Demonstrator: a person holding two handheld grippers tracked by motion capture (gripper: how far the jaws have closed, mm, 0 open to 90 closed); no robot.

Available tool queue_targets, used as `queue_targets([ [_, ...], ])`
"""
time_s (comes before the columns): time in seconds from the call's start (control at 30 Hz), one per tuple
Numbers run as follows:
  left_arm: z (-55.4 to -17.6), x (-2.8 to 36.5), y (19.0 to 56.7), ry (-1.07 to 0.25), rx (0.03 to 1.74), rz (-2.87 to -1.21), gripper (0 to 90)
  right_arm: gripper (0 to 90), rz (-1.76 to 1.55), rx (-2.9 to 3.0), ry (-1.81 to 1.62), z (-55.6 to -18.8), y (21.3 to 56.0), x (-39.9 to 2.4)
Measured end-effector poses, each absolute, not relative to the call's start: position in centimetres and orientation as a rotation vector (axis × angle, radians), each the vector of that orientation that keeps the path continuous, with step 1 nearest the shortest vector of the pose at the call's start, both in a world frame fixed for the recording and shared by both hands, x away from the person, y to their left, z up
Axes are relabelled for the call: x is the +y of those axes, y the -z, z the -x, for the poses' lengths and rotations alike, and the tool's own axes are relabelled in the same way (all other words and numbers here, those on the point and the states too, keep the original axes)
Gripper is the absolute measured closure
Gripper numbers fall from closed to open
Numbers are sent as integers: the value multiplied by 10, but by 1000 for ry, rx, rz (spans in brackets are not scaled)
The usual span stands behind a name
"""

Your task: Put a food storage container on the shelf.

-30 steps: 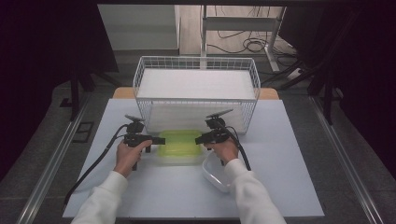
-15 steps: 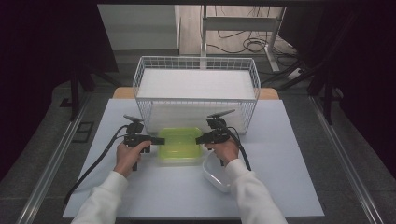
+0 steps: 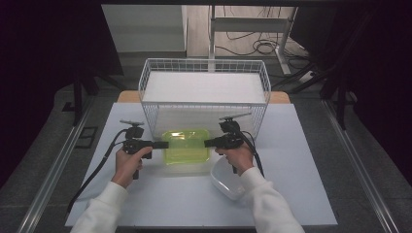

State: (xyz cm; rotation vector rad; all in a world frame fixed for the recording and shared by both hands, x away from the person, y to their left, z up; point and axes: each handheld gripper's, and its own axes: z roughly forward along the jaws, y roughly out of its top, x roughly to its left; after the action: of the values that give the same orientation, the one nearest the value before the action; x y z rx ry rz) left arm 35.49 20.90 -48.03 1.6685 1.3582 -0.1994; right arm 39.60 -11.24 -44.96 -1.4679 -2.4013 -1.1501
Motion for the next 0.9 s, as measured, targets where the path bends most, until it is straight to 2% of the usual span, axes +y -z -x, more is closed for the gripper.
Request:
queue_targets([
  [0.3, -343, 211, 466, 137, 1290, -1667, 786, 782, 1402, -2420, 1232, -386, 439, -115],
  [0.9, -310, 198, 402, -11, 1087, -1657, 775, 784, 1252, -2474, 1562, -351, 387, -140],
])
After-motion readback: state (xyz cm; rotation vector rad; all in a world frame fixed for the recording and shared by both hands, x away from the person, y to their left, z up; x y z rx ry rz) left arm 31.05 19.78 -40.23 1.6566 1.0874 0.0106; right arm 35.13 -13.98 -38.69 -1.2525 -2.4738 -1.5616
